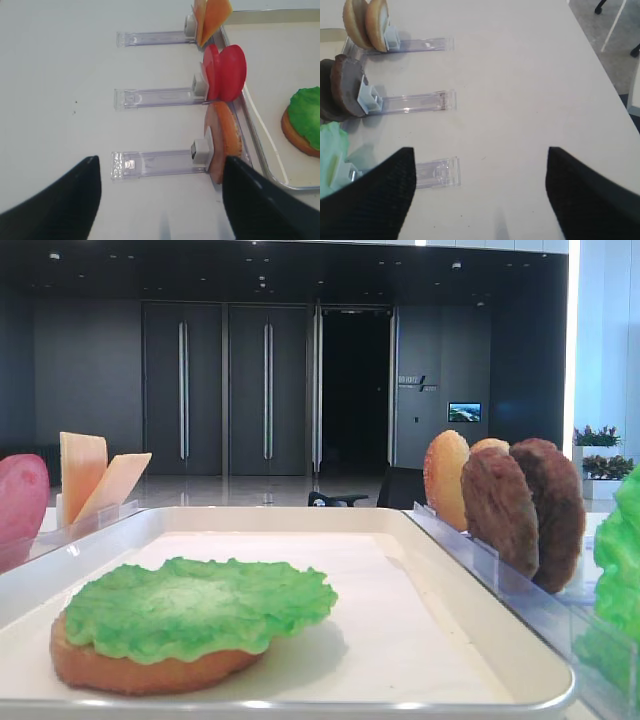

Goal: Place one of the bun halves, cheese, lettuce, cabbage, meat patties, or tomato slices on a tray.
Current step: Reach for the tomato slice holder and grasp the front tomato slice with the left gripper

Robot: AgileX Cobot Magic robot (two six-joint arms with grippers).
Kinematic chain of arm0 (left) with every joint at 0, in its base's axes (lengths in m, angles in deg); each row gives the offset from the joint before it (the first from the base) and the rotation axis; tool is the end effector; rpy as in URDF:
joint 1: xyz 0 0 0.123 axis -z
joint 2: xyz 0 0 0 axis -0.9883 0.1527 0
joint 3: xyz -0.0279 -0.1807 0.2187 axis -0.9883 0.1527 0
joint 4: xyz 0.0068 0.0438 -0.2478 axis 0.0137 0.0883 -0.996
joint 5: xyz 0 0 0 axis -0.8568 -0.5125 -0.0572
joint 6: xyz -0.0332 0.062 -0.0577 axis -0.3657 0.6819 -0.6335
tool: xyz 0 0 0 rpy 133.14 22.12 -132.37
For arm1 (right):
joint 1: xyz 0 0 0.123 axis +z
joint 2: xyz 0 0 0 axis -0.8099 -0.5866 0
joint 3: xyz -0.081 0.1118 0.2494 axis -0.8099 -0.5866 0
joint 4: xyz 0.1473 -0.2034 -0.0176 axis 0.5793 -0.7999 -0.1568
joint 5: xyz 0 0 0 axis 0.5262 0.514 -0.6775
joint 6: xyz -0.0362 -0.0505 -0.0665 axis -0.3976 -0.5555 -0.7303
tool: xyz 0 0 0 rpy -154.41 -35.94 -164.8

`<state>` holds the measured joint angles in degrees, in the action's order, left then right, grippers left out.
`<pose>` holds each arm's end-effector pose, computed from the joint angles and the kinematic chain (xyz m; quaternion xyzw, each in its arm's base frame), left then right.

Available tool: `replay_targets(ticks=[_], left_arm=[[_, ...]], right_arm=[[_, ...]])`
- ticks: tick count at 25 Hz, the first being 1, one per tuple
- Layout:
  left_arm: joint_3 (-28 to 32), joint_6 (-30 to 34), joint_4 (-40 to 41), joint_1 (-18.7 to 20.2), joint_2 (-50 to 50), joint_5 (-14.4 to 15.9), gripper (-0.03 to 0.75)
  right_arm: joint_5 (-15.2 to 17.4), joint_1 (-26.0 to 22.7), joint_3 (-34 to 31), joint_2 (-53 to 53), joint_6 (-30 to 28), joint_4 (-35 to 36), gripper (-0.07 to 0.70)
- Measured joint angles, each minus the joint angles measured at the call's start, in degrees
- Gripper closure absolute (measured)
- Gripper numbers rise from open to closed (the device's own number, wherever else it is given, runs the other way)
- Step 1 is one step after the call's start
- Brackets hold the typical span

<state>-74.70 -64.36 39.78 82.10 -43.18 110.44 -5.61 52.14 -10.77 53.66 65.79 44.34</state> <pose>-0.0066 0.0000 0.2658 0.0125 0.8692 -0.0005 0.4943 -0.0090 0.0018 0.2702 0.0078 0.8718 -0.0029 0.4898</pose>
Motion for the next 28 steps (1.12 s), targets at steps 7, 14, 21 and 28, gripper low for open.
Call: replay_targets(ticks=[7,14,21,28], left_arm=[[0.0,0.0,0.0,0.0,0.0,0.0,0.139],[0.0,0.0,0.0,0.0,0.0,0.0,0.139],[0.0,0.0,0.0,0.0,4.2,-0.1,0.139],[-0.5,-0.1,0.0,0.0,17.1,-0.4,0.139]], right_arm=[[0.0,0.0,0.0,0.0,0.0,0.0,0.091],[0.0,0.0,0.0,0.0,0.0,0.0,0.091],[0.0,0.0,0.0,0.0,0.0,0.0,0.091],[0.0,0.0,0.0,0.0,0.0,0.0,0.091]])
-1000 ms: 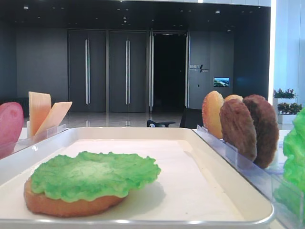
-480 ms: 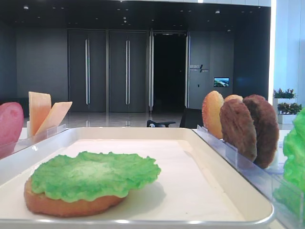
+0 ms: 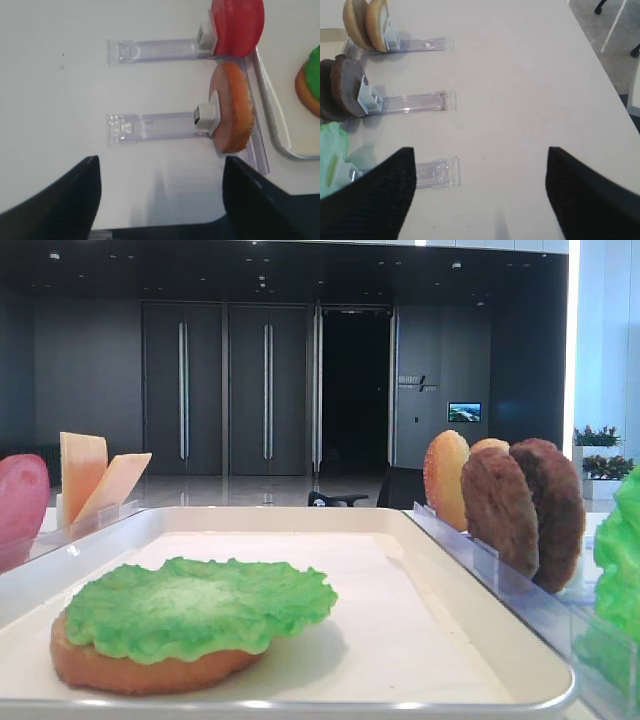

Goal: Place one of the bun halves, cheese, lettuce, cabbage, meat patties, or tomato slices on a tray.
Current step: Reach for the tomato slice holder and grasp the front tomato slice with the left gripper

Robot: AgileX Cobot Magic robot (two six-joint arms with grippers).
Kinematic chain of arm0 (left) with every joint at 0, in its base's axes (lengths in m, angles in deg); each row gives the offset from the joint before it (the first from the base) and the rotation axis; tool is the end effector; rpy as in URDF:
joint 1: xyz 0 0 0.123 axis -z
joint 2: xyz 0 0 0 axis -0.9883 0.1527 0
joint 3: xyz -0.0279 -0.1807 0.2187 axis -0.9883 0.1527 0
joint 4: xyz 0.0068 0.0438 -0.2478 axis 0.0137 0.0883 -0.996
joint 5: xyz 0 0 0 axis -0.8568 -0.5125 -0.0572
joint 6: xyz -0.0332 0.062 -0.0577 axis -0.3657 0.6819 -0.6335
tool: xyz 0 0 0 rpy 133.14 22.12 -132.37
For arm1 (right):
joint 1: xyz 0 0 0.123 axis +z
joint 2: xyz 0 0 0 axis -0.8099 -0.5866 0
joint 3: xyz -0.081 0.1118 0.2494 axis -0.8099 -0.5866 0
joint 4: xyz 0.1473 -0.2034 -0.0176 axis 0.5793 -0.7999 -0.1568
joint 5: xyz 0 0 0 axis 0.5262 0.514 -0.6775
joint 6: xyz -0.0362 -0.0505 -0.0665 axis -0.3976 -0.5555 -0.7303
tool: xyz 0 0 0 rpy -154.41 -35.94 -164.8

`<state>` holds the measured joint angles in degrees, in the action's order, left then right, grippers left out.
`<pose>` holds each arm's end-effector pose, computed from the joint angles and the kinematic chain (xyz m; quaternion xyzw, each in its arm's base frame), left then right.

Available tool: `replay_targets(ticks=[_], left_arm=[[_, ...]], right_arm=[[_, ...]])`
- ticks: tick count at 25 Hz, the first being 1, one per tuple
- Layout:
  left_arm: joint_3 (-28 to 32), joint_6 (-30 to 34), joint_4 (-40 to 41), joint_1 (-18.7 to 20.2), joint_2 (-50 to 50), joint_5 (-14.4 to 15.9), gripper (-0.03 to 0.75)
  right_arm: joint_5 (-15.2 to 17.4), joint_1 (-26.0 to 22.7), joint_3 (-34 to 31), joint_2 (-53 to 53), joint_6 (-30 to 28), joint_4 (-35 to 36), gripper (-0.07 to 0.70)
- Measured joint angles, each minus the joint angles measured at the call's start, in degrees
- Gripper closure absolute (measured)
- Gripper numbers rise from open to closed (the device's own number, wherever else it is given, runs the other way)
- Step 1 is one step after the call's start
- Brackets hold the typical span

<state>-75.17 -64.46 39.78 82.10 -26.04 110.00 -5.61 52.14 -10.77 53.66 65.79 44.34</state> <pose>0.0361 -0.0006 0.2643 0.0125 0.9303 -0.0007 0.3667 -0.0090 0.0018 0.2702 0.0078 0.8718 -0.0029 0.4898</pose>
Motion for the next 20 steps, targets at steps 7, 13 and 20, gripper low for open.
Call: replay_targets(ticks=[7,13,20], left_arm=[[-3.9,-0.1,0.5,0.0,17.8,-2.2,0.139],[-10.0,-0.1,0.6,0.0,33.8,-2.9,0.139],[-22.3,-0.1,0.7,0.0,51.7,-4.0,0.139]], right_arm=[[0.0,0.0,0.0,0.0,0.0,0.0,0.091],[0.0,0.0,0.0,0.0,0.0,0.0,0.091],[0.0,0.0,0.0,0.0,0.0,0.0,0.091]])
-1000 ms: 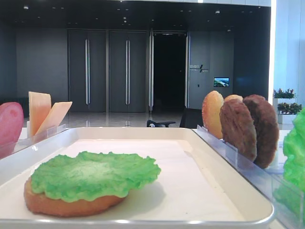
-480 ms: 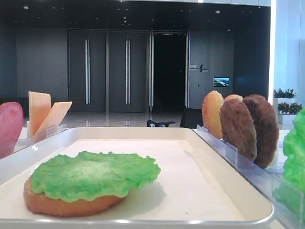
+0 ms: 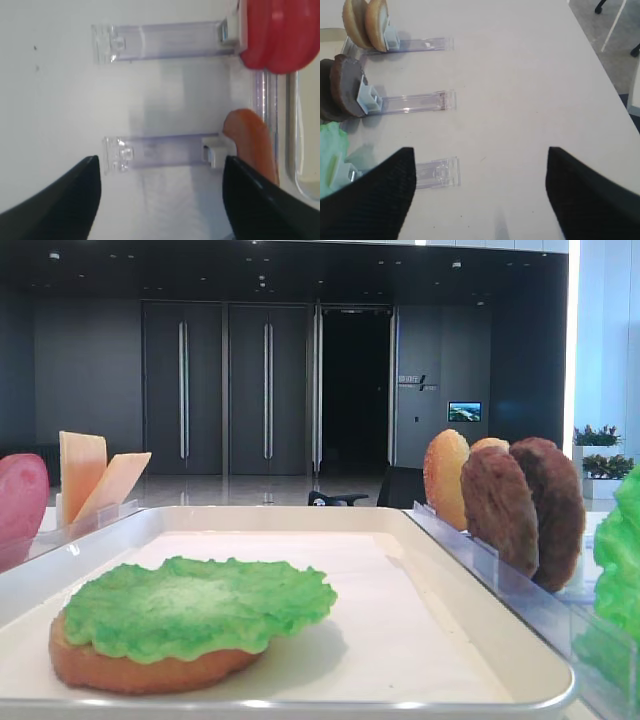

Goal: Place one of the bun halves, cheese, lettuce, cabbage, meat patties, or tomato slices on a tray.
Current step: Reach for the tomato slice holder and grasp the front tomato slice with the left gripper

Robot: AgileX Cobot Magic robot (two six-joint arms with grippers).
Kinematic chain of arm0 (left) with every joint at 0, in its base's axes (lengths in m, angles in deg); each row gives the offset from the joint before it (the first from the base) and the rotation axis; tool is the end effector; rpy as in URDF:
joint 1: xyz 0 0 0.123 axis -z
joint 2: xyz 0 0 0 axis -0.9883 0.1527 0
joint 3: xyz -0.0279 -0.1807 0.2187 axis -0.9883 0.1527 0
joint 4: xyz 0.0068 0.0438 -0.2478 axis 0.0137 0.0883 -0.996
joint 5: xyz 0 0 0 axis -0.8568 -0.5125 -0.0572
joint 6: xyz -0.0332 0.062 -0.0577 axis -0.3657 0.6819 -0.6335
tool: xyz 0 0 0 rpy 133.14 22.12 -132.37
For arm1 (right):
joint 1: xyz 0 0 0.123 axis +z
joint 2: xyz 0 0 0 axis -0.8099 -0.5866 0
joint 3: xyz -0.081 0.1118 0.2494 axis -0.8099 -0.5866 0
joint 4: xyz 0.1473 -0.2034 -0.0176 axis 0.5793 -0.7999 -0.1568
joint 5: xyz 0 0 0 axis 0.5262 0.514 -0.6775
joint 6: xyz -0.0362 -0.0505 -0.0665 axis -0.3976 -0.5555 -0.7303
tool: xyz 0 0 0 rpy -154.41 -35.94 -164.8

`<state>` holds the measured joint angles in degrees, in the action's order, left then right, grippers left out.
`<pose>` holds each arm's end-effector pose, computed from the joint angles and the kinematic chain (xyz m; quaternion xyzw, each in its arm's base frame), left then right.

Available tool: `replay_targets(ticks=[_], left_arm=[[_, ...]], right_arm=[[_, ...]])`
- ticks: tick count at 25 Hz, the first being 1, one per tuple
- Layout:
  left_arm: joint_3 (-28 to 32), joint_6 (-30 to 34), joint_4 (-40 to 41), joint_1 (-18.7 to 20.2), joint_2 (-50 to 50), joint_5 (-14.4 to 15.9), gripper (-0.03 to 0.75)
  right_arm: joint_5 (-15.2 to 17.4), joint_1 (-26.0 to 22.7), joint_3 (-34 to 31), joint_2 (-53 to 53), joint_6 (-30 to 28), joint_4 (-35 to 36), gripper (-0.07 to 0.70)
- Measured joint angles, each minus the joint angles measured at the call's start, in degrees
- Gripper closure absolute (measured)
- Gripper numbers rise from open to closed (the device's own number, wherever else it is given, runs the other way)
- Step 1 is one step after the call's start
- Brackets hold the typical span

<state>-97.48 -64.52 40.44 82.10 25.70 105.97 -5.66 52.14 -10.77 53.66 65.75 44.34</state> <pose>0.2067 -0.0024 0.2772 0.0150 0.9881 0.0050 0.1532 -0.0089 0.0018 0.2703 0.0075 0.8716 -0.0031 0.4902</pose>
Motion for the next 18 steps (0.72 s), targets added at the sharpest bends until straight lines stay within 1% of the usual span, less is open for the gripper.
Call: replay_targets(ticks=[4,6,10,12,15,18], left_arm=[[-8.6,-0.6,0.0,0.0,10.4,0.3,0.139],[-13.7,-0.6,0.0,0.0,15.1,1.8,0.139],[-21.9,-1.0,0.0,0.0,23.8,6.9,0.139],[-24.1,-1.1,0.0,0.0,27.2,9.0,0.139],[-25.2,-1.1,0.0,0.0,30.3,9.7,0.139],[-25.3,-1.1,0.0,0.0,30.8,10.0,0.139]], right_arm=[[0.0,0.0,0.0,0.0,0.0,0.0,0.091],[0.0,0.0,0.0,0.0,0.0,0.0,0.091],[0.0,0.0,0.0,0.0,0.0,0.0,0.091],[0.0,0.0,0.0,0.0,0.0,0.0,0.091],[0.0,0.0,0.0,0.0,0.0,0.0,0.091],[0.0,0.0,0.0,0.0,0.0,0.0,0.091]])
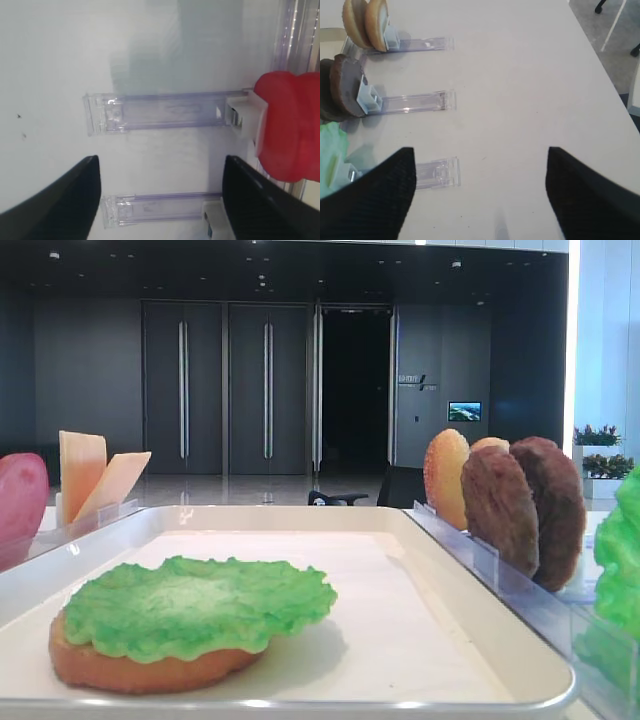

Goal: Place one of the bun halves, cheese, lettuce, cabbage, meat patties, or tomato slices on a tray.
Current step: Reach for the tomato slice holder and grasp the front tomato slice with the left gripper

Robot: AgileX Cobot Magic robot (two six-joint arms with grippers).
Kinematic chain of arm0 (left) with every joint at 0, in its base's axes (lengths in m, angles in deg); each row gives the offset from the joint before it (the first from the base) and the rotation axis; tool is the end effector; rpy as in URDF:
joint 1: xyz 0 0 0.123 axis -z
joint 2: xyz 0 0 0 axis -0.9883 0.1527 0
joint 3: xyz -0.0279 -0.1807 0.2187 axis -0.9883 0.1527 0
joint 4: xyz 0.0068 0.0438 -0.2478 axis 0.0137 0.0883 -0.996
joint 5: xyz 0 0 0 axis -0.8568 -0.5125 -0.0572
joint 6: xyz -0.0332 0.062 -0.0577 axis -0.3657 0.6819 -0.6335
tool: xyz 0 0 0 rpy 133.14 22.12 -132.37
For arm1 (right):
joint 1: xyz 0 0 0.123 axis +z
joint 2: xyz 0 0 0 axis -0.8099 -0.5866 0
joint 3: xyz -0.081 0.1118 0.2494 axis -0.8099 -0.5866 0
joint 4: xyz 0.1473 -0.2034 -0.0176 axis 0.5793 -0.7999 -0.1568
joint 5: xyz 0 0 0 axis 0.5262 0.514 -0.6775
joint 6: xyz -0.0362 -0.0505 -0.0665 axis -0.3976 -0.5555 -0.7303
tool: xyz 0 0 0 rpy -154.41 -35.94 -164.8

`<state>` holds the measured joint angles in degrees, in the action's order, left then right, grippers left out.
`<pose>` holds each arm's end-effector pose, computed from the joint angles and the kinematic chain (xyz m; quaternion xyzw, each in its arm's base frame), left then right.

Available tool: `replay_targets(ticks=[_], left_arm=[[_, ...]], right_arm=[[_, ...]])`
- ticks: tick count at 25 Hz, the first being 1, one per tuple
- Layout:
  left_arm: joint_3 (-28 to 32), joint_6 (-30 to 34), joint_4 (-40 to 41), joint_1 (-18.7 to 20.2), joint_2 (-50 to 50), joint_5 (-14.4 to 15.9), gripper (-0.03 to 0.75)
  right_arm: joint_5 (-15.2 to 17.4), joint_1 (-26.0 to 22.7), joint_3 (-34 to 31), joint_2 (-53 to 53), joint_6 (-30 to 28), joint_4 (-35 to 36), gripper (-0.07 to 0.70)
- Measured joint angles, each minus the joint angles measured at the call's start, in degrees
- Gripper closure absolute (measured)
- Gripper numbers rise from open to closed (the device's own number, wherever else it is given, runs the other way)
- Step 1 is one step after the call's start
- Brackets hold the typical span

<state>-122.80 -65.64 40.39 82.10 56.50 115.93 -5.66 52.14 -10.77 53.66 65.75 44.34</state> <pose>0.3295 -0.0043 0.2463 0.0050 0.9998 0.0048 0.0191 -0.0089 0.0018 0.2703 0.0075 0.8716 -0.0031 0.4902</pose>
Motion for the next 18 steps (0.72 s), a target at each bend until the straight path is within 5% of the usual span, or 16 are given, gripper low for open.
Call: replay_targets(ticks=[18], left_arm=[[-0.1,1.6,-9.0,1.5,0.0,0.2,0.139]], right_arm=[[0.0,0.0,0.0,0.0,0.0,0.0,0.091]])
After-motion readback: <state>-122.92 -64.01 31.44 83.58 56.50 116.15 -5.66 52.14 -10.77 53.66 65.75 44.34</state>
